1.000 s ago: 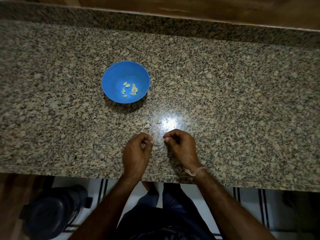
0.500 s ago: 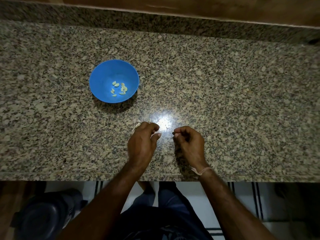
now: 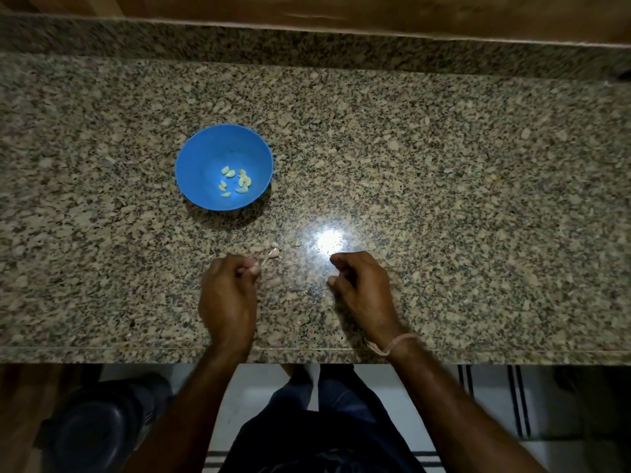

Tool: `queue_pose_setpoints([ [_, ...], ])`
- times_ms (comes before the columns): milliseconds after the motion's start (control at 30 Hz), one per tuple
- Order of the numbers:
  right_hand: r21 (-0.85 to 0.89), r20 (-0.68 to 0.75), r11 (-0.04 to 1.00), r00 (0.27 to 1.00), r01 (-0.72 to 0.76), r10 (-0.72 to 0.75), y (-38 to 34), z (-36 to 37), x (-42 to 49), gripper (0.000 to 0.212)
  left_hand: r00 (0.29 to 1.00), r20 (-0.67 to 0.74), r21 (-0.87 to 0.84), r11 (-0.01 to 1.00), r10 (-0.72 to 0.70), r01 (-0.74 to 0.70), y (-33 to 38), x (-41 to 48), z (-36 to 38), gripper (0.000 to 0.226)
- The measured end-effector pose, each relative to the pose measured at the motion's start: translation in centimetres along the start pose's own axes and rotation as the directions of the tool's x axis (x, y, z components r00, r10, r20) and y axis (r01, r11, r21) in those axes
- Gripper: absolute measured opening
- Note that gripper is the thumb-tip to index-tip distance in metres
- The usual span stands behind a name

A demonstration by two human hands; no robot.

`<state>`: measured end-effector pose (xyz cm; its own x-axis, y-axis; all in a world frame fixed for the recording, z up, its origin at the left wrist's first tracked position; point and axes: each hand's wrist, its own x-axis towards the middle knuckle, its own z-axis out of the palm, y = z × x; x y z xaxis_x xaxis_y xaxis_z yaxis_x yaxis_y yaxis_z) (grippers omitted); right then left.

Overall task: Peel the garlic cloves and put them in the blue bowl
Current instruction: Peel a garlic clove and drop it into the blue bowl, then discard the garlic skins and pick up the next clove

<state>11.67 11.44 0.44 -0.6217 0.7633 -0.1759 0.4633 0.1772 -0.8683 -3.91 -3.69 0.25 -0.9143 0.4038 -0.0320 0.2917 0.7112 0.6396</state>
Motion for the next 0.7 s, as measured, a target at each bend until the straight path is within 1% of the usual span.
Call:
queue_pose_setpoints([
  [67,-0.090,0.078,0.994,0.995,0.067,-0.060,-0.3,0.4,-0.7,0.037,0.998,-0.025,-0.002,0.998,-0.065,0.065,-2.0,0.6,-0.5,0.010],
  [100,-0.149,0.109,0.983,0.990,0.109,-0.093,-0.2,0.7,-1.1,0.041,0.997,-0.033,-0.002,0.998,-0.065,0.065,-2.5,0.6,-0.7,0.015],
  [167,-0.220,0.141,0.962,0.981,0.161,-0.132,0.0,1.3,-1.8,0.043,0.999,-0.050,-0.025,1.000,-0.008,0.006,-2.6,-0.1,-1.0,0.027],
  [200,-0.238,0.134,0.956,0.980,0.173,-0.144,0.1,1.6,-2.0,0.043,0.999,-0.033,-0.056,0.998,0.041,-0.043,-2.2,-0.8,-1.1,0.029],
  [233,-0.238,0.117,0.954,0.981,0.180,-0.156,0.1,1.8,-2.0,0.040,0.995,0.019,-0.095,0.991,0.093,-0.091,-1.6,-1.7,-0.8,0.030],
  [267,-0.199,0.096,0.965,0.984,0.169,-0.152,0.0,1.8,-1.9,0.037,0.984,0.095,-0.129,0.982,0.153,-0.140,-0.9,-2.6,-0.3,0.030],
  [333,-0.100,0.070,0.986,0.989,0.134,-0.127,-0.3,1.6,-1.4,0.034,0.940,0.226,-0.146,0.963,0.257,-0.228,0.1,-3.9,1.3,0.035],
  [367,-0.087,0.050,0.989,0.992,0.119,-0.115,-0.5,1.3,-1.3,0.034,0.922,0.262,-0.141,0.957,0.284,-0.254,0.4,-4.1,2.3,0.038],
  [433,-0.085,0.018,0.991,0.995,0.103,-0.102,-0.9,0.7,-1.1,0.036,0.909,0.279,-0.135,0.950,0.309,-0.282,0.8,-3.8,3.7,0.041],
  [533,-0.038,-0.028,0.995,0.996,0.088,-0.089,-0.6,-0.3,-1.3,0.041,0.910,0.258,-0.144,0.944,0.325,-0.296,1.1,-3.2,4.4,0.031],
  [633,-0.113,-0.048,0.989,0.993,0.100,-0.106,0.5,-1.0,-1.1,0.040,0.909,0.230,-0.151,0.935,0.349,-0.320,1.4,-3.0,4.6,0.015],
  [700,-0.150,-0.022,0.983,0.994,0.105,-0.110,0.9,-1.1,-0.8,0.039,0.914,0.213,-0.142,0.937,0.345,-0.321,1.6,-3.0,4.8,0.008],
])
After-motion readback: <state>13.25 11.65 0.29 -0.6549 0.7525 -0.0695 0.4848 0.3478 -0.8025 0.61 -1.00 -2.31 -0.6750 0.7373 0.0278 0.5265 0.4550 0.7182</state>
